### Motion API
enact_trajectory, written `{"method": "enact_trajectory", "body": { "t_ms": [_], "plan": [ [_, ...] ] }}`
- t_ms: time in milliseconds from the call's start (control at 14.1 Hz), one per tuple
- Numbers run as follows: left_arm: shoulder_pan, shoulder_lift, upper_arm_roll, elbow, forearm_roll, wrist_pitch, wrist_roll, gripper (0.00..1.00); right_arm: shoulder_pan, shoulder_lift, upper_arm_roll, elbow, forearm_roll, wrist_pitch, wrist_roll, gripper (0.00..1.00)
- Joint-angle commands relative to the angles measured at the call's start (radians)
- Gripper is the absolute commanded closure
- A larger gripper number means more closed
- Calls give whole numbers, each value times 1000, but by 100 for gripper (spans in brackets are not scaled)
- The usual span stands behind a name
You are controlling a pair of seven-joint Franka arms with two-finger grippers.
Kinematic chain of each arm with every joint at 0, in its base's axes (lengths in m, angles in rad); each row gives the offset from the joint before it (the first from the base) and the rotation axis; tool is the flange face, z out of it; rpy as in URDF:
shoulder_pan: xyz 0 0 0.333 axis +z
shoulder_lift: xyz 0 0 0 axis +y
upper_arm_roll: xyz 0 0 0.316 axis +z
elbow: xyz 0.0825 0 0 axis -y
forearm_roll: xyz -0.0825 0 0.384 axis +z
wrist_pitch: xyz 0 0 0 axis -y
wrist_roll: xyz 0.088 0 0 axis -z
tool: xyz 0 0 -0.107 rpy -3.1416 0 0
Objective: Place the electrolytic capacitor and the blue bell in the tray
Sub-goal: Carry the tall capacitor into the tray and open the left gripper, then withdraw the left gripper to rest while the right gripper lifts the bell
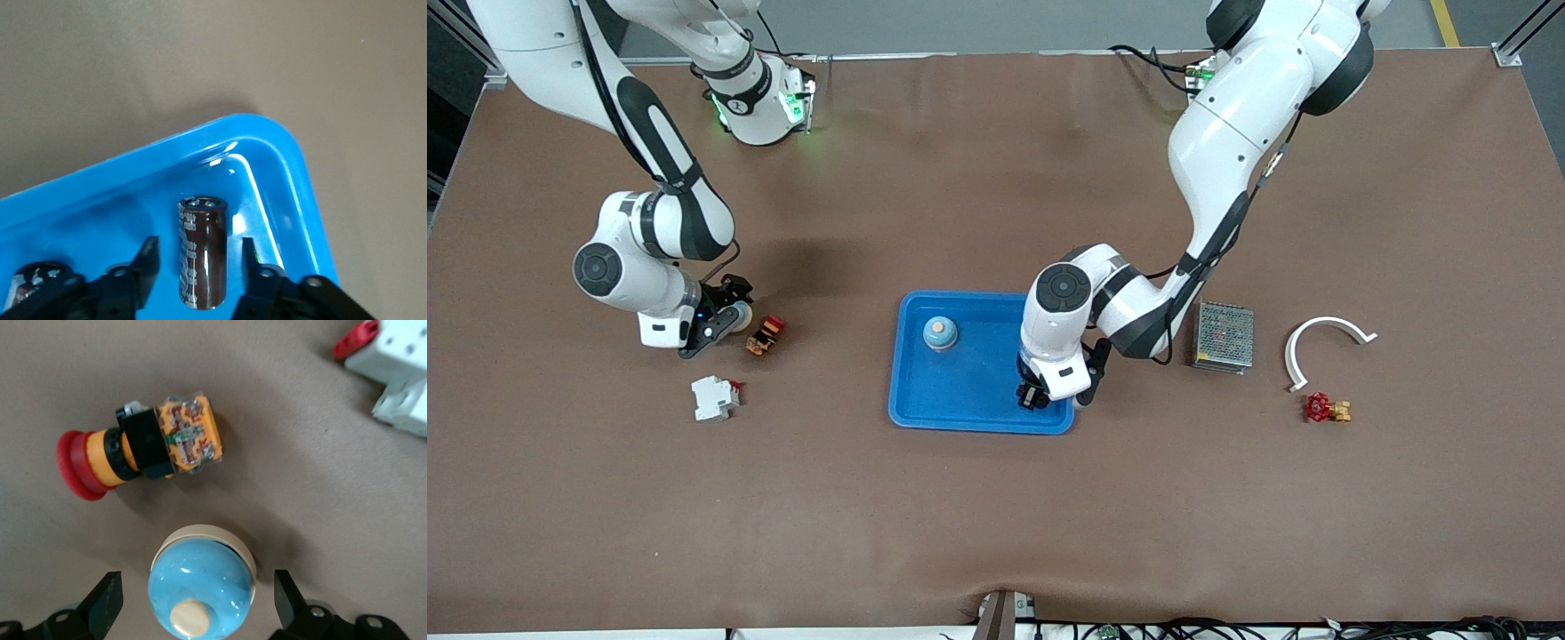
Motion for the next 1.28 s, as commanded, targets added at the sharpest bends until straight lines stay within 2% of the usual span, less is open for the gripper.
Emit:
{"method": "enact_trajectory", "body": {
  "t_ms": [0, 284, 497, 782, 995, 1208],
  "plan": [
    [14, -44, 6, 6, -9, -52, 9, 0, 4, -31, -2, -35, 11, 15, -7, 0],
    [62, -126, -11, 9, -14, -179, 148, 0, 4, -31, -2, -60, 11, 45, -7, 0],
    [117, -211, -16, 9, -103, -274, 356, 0, 4, -31, -2, -63, 11, 50, -5, 0],
    [194, -306, -14, 6, -114, -389, 574, 0, 2, -31, -2, -60, 9, 50, -5, 0],
    [274, -381, -16, 5, -117, -490, 810, 0, 2, -27, -2, -57, 11, 50, -4, 33],
    [327, -450, -14, 3, -132, -561, 979, 0, 2, -27, -2, -54, 11, 49, -4, 56]
  ]
}}
